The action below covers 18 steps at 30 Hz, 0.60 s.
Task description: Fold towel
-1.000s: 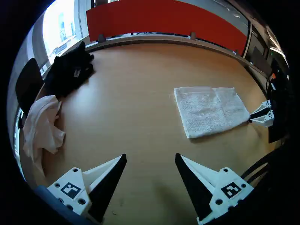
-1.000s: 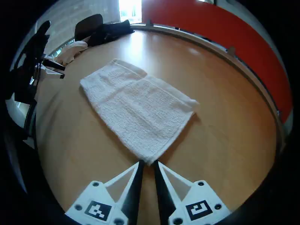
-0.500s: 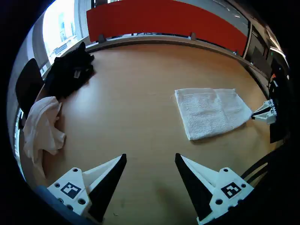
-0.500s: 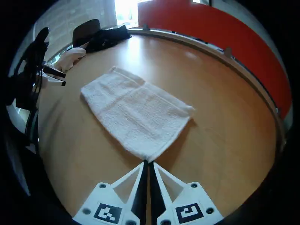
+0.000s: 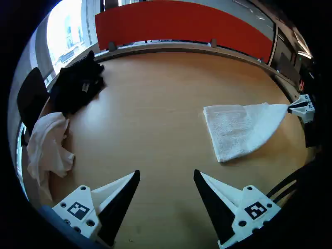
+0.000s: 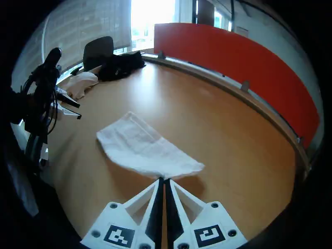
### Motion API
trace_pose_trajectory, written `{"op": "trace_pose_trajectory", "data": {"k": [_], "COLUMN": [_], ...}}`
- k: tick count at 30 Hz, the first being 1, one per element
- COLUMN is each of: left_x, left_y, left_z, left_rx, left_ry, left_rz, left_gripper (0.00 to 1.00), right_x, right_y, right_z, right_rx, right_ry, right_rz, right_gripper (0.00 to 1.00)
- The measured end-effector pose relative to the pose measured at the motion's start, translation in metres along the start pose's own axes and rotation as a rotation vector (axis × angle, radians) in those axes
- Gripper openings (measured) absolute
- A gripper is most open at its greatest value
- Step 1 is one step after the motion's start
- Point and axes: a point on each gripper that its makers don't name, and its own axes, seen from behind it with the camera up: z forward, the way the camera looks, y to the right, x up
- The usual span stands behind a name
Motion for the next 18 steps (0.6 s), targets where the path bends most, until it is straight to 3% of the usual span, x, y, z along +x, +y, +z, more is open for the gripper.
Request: {"op": "trace_pose_trajectory", "data": {"k": [9, 18], "left_x": [0.005, 0.008], "left_y": [0.004, 0.007], "left_z": [-0.002, -0.003], "left_rx": [-0.006, -0.011], "left_ry": [0.01, 0.015], "left_rz": [0.0, 0.002], "left_gripper": [0.96, 0.96], "right_x": [0.034, 0.039], "right_y": [0.013, 0.025], "right_z": [-0.028, -0.044], "right_rx": [-0.027, -0.049], "right_ry": [0.051, 0.053], "right_rz": [-0.055, -0.082], "right_gripper": [0.05, 0.05]}}
